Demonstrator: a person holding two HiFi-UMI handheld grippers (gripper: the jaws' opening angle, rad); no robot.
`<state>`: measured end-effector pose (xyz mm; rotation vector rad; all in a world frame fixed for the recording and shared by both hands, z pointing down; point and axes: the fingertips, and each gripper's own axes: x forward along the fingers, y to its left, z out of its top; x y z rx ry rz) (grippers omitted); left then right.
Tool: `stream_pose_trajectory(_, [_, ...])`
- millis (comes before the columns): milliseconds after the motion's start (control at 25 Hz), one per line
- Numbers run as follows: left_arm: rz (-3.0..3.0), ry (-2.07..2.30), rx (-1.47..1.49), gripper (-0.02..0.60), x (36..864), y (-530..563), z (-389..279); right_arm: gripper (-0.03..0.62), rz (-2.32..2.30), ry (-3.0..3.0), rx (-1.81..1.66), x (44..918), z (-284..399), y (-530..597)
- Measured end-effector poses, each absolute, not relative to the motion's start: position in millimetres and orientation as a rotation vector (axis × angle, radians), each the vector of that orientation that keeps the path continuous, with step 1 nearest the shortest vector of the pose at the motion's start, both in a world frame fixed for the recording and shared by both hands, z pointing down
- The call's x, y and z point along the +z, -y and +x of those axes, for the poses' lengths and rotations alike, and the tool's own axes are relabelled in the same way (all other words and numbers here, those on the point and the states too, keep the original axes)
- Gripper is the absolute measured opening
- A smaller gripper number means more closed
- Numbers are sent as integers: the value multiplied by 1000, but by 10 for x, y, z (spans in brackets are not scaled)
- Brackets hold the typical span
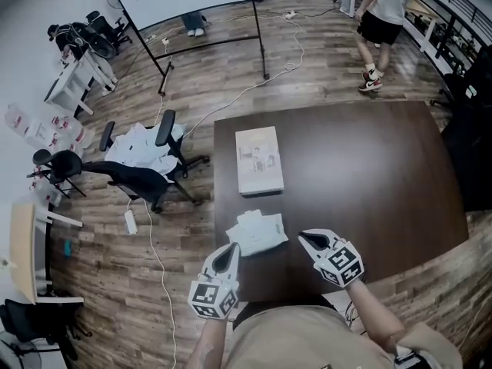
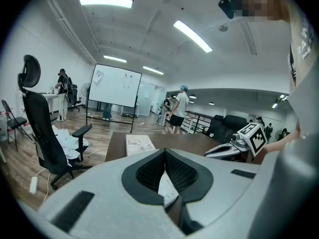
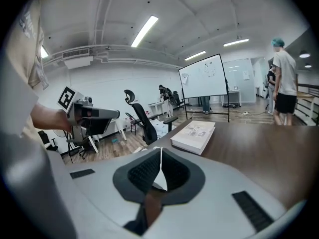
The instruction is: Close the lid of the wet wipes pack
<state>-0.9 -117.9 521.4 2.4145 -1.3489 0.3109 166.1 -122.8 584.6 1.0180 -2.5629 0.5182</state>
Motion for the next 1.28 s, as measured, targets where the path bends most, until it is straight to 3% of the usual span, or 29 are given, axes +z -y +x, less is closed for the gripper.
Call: stream_pose_trajectory(1280, [2230,1169,402,9,6429,1490,-253,17,735,2379,693,6786,757,2327])
